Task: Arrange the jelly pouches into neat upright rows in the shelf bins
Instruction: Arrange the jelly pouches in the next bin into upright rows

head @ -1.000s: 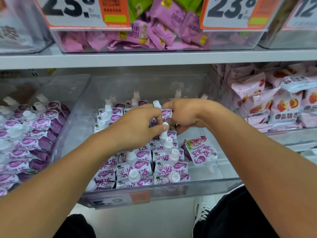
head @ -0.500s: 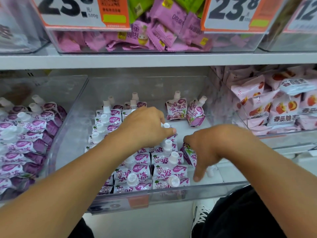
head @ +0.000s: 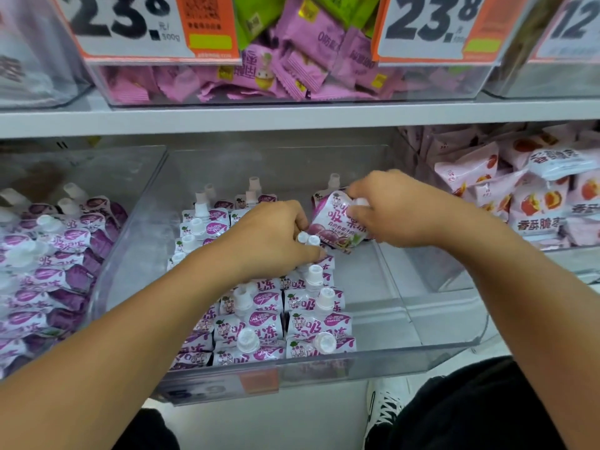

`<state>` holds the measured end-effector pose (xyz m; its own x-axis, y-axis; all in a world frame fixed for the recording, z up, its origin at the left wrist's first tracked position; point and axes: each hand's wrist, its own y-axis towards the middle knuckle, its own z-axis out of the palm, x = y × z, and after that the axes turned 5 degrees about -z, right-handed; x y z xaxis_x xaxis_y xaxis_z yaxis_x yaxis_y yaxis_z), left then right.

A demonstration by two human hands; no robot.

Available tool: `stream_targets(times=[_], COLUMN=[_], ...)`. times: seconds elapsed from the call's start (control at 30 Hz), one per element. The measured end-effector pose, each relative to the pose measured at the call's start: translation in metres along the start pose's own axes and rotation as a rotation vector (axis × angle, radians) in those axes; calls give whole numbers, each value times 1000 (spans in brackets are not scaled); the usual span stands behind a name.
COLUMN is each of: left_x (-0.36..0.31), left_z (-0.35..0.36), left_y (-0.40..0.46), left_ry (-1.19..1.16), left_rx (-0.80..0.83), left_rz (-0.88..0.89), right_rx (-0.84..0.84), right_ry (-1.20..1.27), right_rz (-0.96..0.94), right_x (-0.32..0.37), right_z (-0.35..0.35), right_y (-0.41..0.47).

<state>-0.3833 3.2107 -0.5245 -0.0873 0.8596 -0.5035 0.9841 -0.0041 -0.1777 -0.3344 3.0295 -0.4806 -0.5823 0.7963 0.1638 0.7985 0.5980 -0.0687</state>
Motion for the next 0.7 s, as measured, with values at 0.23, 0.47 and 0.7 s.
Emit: stream_targets(times=[0.23, 0.47, 0.7], left_x=[8, 15, 13], left_z=[-6, -19, -27], left_y=[-7, 12, 31], left_ry=[-89, 128, 429], left_rx=[37, -248, 196], left_rz=[40, 188, 67], right_rx=[30, 456, 303], right_ry=[-40, 195, 680], right_rz=[-1, 131, 476], right_x=[11, 28, 18], right_z=[21, 25, 26], right_y=[48, 74, 60])
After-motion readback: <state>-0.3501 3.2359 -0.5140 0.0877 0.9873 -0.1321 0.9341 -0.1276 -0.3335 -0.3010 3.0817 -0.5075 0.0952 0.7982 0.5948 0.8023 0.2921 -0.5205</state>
